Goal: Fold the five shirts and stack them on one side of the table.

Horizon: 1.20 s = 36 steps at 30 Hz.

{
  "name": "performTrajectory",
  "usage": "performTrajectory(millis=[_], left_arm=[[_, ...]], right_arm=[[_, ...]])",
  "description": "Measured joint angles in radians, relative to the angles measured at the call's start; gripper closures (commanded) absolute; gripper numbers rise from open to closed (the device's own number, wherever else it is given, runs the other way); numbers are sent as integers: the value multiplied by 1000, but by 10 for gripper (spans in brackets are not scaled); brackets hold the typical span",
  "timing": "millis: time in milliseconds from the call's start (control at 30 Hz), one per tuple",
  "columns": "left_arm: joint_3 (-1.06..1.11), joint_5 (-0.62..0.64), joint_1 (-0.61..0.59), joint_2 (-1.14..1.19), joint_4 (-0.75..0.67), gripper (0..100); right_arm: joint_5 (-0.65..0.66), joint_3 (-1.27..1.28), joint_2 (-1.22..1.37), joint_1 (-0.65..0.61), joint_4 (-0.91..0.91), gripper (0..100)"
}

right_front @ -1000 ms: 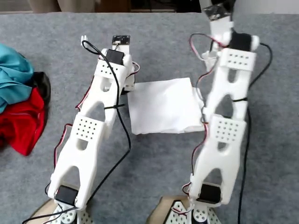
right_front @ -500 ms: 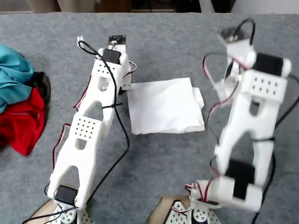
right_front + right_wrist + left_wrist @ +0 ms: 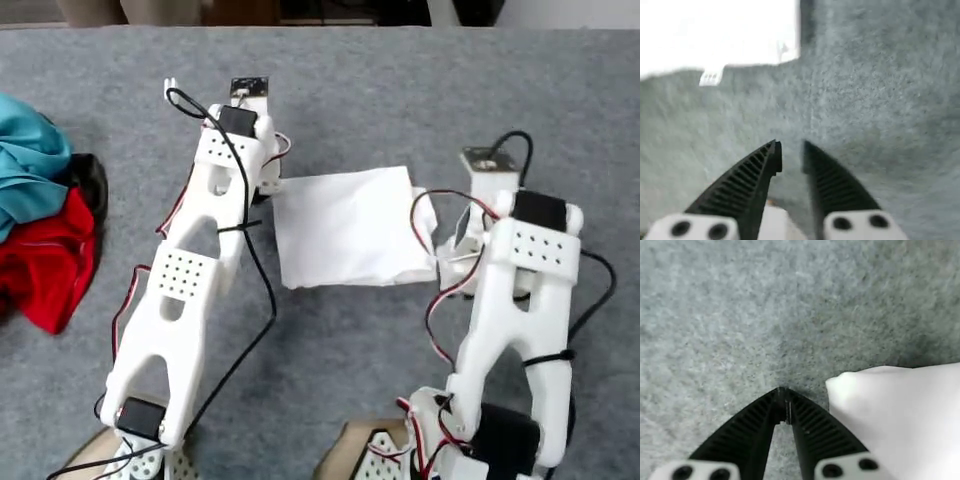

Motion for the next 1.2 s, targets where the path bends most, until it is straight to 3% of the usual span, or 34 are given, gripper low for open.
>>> performTrajectory(millis=[267, 400, 567, 833, 1033, 1200], left_arm=[[0, 0, 0, 0, 0, 981], [0, 0, 0, 0, 0, 981], [0, 0, 0, 0, 0, 981], [0, 0, 0, 0, -6, 981], [0, 0, 0, 0, -6, 981], [0, 0, 0, 0, -6, 981]], right_arm=[[-446, 71, 0, -195, -204, 771], [-601, 91, 0, -270, -362, 770], [-680, 92, 77, -287, -457, 770], [-735, 38, 276, -287, -466, 768], [-763, 21, 347, -287, -466, 610], [-786, 21, 393, -287, -468, 613]])
